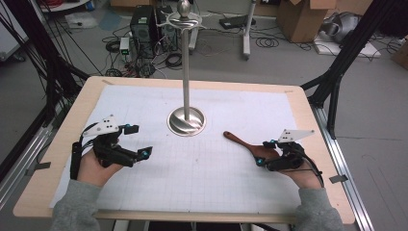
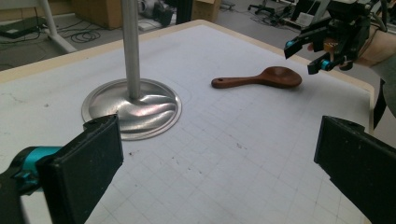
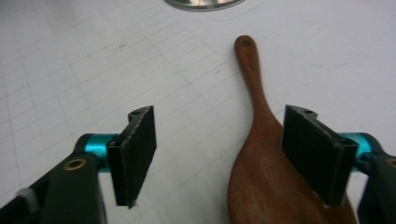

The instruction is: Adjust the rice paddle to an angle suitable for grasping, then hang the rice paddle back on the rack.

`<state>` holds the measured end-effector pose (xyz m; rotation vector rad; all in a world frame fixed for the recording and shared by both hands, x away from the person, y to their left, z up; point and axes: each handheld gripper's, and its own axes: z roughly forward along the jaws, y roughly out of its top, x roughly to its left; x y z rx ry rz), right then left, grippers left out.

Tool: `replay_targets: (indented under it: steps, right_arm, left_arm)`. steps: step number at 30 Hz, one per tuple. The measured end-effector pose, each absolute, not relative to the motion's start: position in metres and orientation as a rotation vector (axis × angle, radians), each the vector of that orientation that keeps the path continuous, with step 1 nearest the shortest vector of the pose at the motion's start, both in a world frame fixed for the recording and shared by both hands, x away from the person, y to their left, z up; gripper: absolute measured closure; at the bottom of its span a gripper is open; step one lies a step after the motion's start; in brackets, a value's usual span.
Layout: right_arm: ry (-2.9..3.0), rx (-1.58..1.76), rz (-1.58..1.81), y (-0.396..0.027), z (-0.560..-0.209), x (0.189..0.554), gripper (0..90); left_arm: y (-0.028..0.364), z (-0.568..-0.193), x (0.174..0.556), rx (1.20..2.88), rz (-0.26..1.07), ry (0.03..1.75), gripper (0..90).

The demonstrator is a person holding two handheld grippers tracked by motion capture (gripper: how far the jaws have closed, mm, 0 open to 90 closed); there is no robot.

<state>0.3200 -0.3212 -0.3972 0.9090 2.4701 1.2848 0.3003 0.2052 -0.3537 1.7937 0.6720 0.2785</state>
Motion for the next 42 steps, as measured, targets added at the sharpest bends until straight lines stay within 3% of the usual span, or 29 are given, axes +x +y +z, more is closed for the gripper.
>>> replay_targets:
  steps: [8,42]
  right_arm:
    - [2.464,0.901,1.295,-0.329,-0.394,0.32,14.8]
    - [2.543,0.881,1.145,-0.315,-0.395,0.349,14.5]
  left_arm:
    - [0.204,-0.354,0.3,1.794,0.277,0.669,1.7]
    - [0.214,-0.36,0.289,1.807,0.29,0.708,1.7]
